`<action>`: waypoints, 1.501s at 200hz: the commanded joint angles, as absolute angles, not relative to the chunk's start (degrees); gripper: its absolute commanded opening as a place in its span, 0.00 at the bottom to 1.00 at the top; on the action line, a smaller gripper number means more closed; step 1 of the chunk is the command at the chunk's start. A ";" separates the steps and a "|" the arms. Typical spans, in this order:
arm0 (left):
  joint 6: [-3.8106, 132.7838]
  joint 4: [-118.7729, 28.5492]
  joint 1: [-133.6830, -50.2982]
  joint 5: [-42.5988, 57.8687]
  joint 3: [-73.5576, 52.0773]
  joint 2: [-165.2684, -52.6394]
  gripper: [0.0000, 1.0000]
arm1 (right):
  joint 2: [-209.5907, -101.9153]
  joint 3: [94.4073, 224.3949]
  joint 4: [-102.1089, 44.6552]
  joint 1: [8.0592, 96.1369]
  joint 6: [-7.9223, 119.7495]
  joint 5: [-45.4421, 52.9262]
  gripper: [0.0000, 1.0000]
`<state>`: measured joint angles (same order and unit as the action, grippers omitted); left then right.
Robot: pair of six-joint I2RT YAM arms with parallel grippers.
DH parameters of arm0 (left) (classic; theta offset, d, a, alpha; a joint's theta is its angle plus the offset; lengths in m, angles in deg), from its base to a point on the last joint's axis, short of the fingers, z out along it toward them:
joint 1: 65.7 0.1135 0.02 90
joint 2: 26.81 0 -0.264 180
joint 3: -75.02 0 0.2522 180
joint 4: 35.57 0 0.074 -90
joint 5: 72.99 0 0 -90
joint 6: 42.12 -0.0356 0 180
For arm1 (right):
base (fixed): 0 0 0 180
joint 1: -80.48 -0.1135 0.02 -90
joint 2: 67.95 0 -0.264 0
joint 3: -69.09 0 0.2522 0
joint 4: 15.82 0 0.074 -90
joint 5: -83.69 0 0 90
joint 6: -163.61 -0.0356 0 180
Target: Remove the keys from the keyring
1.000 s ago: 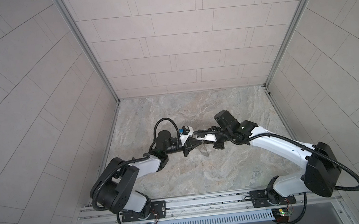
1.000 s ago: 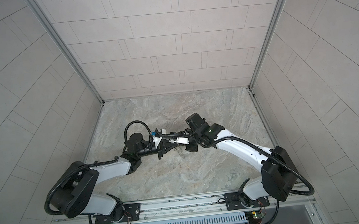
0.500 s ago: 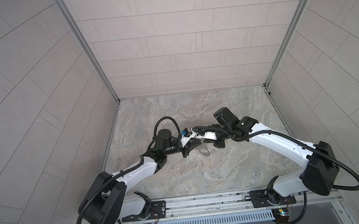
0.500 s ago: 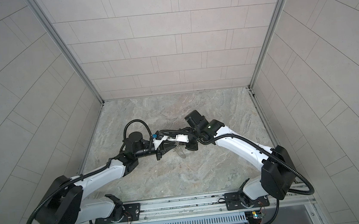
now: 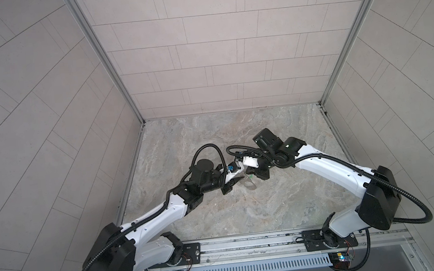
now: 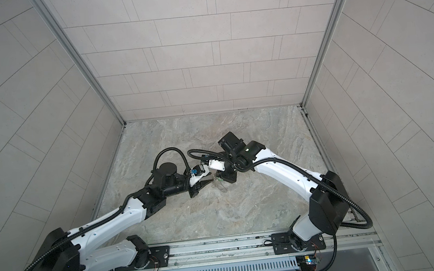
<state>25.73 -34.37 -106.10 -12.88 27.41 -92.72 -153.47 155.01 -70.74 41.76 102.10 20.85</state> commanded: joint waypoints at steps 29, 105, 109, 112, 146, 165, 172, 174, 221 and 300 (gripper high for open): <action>22.42 -37.35 -110.07 -5.89 24.21 -93.10 0.31 | -153.30 156.52 -71.69 40.26 97.11 19.13 0.00; 21.30 -40.79 -111.97 0.49 21.65 -94.28 0.25 | -152.76 156.33 -71.83 39.83 94.97 17.79 0.00; 21.54 -40.76 -112.06 0.59 21.54 -94.36 0.25 | -152.77 156.25 -71.87 39.80 94.84 17.62 0.00; 21.67 -40.82 -112.10 0.62 21.40 -94.35 0.25 | -152.81 156.24 -71.93 39.74 94.71 17.53 0.00; 22.39 -41.91 -112.45 1.99 20.57 -94.68 0.23 | -152.59 156.32 -71.59 39.52 93.73 16.98 0.00; 22.39 -42.64 -112.46 2.21 20.48 -95.10 0.21 | -152.38 156.50 -71.19 39.43 93.19 16.72 0.00; 22.39 -42.98 -112.45 2.18 20.39 -95.29 0.20 | -152.19 156.50 -71.01 39.41 92.90 16.63 0.00; 22.39 -43.06 -112.43 2.22 20.33 -95.41 0.20 | -152.18 156.50 -70.94 39.43 92.85 16.63 0.00; 22.61 -44.75 -112.46 2.92 19.80 -97.08 0.18 | -151.62 156.07 -69.90 39.17 91.30 15.99 0.00; 23.92 -47.13 -112.42 3.82 17.67 -100.30 0.11 | -150.89 155.53 -67.97 37.66 90.13 14.96 0.00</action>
<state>22.95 -43.68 -112.25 2.53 19.04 -98.43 -153.45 155.14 -70.68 39.23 90.17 13.11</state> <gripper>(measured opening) 0.113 0.041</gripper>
